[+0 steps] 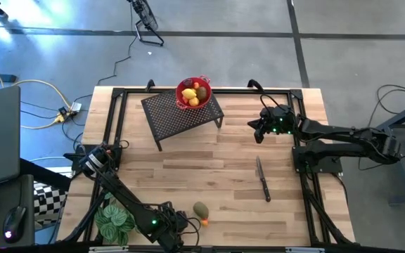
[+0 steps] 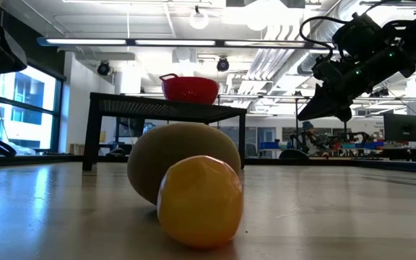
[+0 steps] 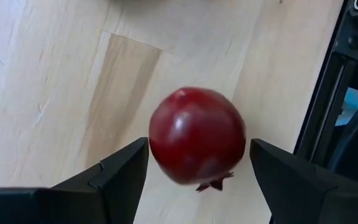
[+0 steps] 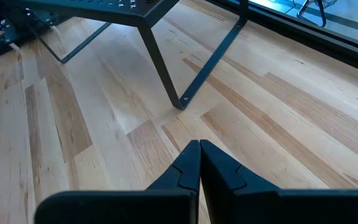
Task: Pick & Place Fruit
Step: Put the pomegranate into the red strainer bowl on the shelf
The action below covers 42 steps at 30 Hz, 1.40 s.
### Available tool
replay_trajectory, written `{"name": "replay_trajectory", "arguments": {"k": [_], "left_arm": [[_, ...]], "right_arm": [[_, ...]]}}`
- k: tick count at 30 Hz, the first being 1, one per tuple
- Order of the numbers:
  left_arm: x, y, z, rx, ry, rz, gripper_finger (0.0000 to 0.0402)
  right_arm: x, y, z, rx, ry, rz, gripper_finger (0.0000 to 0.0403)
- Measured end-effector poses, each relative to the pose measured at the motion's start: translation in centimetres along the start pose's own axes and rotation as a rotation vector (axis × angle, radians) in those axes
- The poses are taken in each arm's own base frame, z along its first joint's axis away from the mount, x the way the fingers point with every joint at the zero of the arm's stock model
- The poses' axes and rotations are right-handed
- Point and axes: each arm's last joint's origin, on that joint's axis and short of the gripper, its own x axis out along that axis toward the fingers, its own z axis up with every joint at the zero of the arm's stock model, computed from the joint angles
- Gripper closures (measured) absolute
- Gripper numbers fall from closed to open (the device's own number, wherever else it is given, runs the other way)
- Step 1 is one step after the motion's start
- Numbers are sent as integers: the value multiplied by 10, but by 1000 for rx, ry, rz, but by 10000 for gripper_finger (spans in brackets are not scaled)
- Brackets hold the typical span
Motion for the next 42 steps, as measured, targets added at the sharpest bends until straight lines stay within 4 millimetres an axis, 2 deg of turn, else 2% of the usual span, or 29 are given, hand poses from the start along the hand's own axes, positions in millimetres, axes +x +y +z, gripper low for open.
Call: {"name": "replay_trajectory", "arguments": {"k": [12, 30, 42], "left_arm": [[0, 0, 0, -19, -3, 2, 128], [0, 1, 2, -188, -56, 23, 128], [0, 1, 2, -191, -60, 25, 128]], "right_arm": [[0, 0, 0, 0, 0, 0, 400], [0, 0, 0, 0, 1, 0, 400], [0, -1, -2, 2, 20, -5, 401]]}}
